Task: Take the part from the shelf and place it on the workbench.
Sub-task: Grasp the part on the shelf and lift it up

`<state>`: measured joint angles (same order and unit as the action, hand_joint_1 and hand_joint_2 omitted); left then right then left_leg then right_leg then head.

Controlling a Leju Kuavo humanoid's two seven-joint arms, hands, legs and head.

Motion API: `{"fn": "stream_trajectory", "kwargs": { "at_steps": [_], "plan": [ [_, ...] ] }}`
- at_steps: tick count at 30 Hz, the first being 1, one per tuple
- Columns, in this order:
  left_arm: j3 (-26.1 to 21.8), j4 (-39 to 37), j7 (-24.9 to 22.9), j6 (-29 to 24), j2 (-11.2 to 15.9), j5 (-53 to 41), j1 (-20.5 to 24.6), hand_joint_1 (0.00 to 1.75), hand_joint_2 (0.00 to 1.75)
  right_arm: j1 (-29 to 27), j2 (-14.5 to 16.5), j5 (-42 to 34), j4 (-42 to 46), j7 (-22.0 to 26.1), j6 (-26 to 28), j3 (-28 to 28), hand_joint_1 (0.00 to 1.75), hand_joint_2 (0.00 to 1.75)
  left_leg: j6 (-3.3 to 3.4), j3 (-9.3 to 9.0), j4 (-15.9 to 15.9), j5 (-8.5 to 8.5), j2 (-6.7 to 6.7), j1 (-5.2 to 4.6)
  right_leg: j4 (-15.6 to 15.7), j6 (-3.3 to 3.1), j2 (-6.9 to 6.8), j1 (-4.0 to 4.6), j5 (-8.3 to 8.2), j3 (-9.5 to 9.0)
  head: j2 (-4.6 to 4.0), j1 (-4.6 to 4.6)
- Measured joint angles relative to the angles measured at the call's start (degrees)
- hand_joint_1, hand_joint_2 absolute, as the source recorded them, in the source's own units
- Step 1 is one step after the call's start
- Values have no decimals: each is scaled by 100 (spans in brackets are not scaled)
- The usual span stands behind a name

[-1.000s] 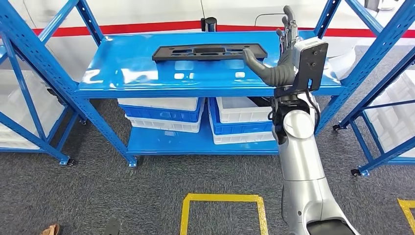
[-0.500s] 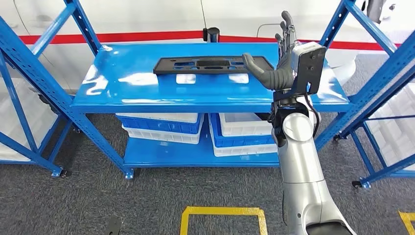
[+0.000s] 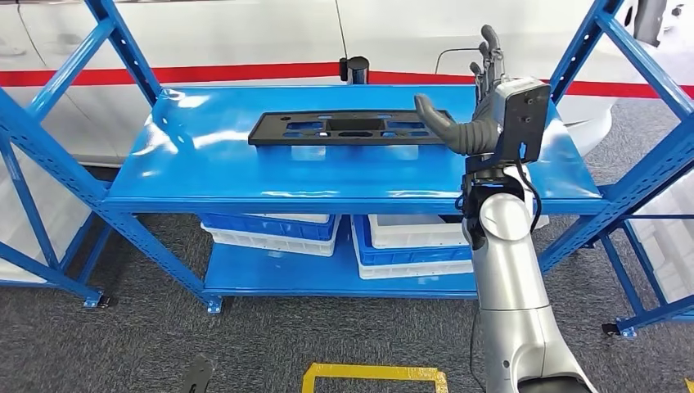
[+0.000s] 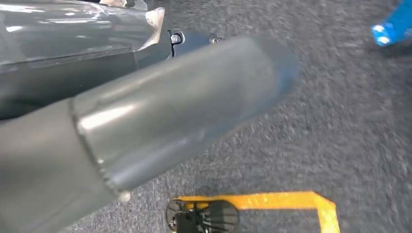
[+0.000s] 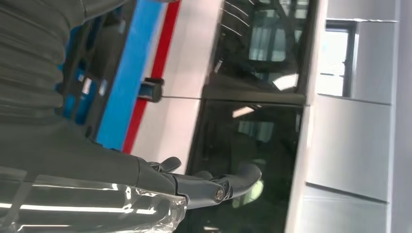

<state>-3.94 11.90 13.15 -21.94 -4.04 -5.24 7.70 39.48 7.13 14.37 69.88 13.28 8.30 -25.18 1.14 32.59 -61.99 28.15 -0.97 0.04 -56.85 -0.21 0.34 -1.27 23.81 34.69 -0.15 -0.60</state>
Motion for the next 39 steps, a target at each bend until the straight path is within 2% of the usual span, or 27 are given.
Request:
{"fn": "stream_trajectory", "kwargs": {
  "at_steps": [1,3,4,5,6,8,9,10,11,13,14,15,16,18,19,20,21,23,24,25,27,28,31,32,39],
  "plan": [
    [24,0,-15,13,1,-26,17,0,0,-7,-1,10,15,1,2,3,0,175,-38,218,-324,53,16,21,5,-35,2,-7,38,-48,0,-3],
    [76,-1,-38,34,2,-55,35,0,0,-39,-13,22,21,1,3,9,0,175,-118,685,-932,276,37,65,6,-73,6,-7,130,-147,0,-14],
    [96,-1,-41,50,8,-65,36,0,0,-62,-20,28,21,0,3,15,0,175,-147,857,-1070,358,46,85,6,-73,10,-9,180,-204,0,-15],
    [112,-1,-42,65,16,-73,36,0,0,-80,-26,33,20,0,3,22,0,175,-168,949,-1047,350,58,100,6,-66,16,-13,232,-268,0,-15],
    [122,-1,-42,78,24,-89,38,0,0,-90,-30,37,20,0,3,29,0,175,-175,942,-841,211,69,112,6,-54,22,-20,284,-338,0,-14],
    [134,-1,-41,87,40,-129,46,0,0,-87,-30,46,19,2,-1,38,0,175,-145,722,-95,-305,89,112,10,-10,34,-27,389,-480,0,-14],
    [142,-1,-42,87,49,-155,57,0,0,-82,-30,50,18,4,-3,41,0,175,-114,604,216,-474,97,100,18,25,43,-22,439,-535,0,-13],
    [156,-1,-44,86,58,-176,71,0,0,-76,-27,54,16,6,-6,44,0,175,-83,522,412,-558,101,82,39,65,49,-15,482,-572,0,-11],
    [176,0,-48,85,68,-201,85,0,0,-72,-25,57,16,11,-8,49,0,175,-45,481,503,-566,97,63,29,116,54,0,492,-610,0,-10],
    [224,1,-63,91,78,-241,112,0,0,-68,-16,62,16,30,-8,62,0,175,35,369,561,-574,81,44,4,205,47,19,492,-656,0,-8],
    [246,1,-77,92,79,-265,125,0,0,-65,-14,66,17,43,-8,72,0,175,82,297,596,-598,73,40,-82,228,39,24,517,-657,0,-10],
    [261,1,-97,92,80,-283,140,0,0,-62,-14,68,17,54,-8,81,0,175,123,230,610,-600,71,36,-226,229,31,20,588,-591,0,-5],
    [271,0,-123,87,81,-297,153,0,0,-64,-18,71,17,62,-8,93,0,175,158,190,623,-593,67,38,-488,217,25,15,705,-440,0,-6],
    [284,-1,-167,79,85,-316,170,0,0,-94,-29,72,16,69,-8,110,0,175,200,173,620,-554,57,20,-1181,196,23,16,959,14,0,-1],
    [294,-1,-181,77,82,-320,170,0,0,-121,-37,72,15,70,-8,119,0,175,207,167,618,-533,47,12,-1429,212,23,18,1033,227,0,-3],
    [304,-1,-189,76,78,-324,169,0,0,-145,-44,72,15,70,-8,127,0,175,205,154,613,-509,34,5,-1495,244,23,19,1019,350,0,1],
    [312,-1,-194,76,74,-325,168,0,0,-159,-50,72,15,70,-8,134,0,175,196,133,606,-482,21,1,-1340,292,22,18,891,363,0,0],
    [318,-2,-199,76,72,-326,170,0,0,-167,-59,73,16,70,-8,140,0,175,160,77,584,-413,7,-1,-599,372,15,14,422,170,0,3],
    [319,-2,-204,74,73,-329,173,0,0,-167,-63,74,14,70,-9,140,0,175,137,55,568,-381,4,-5,-269,356,4,25,263,83,0,1],
    [321,-3,-214,72,74,-334,176,0,0,-168,-65,74,13,70,-11,139,0,175,109,49,559,-352,3,-10,-67,305,-8,40,160,12,0,1],
    [330,-5,-246,67,75,-350,174,0,0,-174,-69,78,12,74,-17,145,0,175,52,39,531,-334,3,-20,14,154,-20,63,128,-20,0,-9],
    [342,-6,-266,64,77,-357,172,0,0,-176,-69,83,15,79,-21,151,0,175,54,27,529,-311,7,-22,17,120,-18,57,88,-54,0,-16],
    [382,-11,-340,50,78,-373,172,0,0,-173,-73,98,20,93,-43,165,0,175,155,-10,553,-268,32,-14,31,101,-1,54,64,-98,0,-31],
    [390,-15,-373,42,78,-378,173,0,0,-174,-73,105,19,96,-54,167,0,175,171,-12,566,-274,39,-11,31,97,5,61,68,-97,0,-33],
    [407,-43,-620,-19,68,-445,90,0,0,-270,-80,392,19,77,-259,63,0,175,138,-33,626,-271,49,-2,31,64,12,78,89,-88,0,-33]
  ]
}}
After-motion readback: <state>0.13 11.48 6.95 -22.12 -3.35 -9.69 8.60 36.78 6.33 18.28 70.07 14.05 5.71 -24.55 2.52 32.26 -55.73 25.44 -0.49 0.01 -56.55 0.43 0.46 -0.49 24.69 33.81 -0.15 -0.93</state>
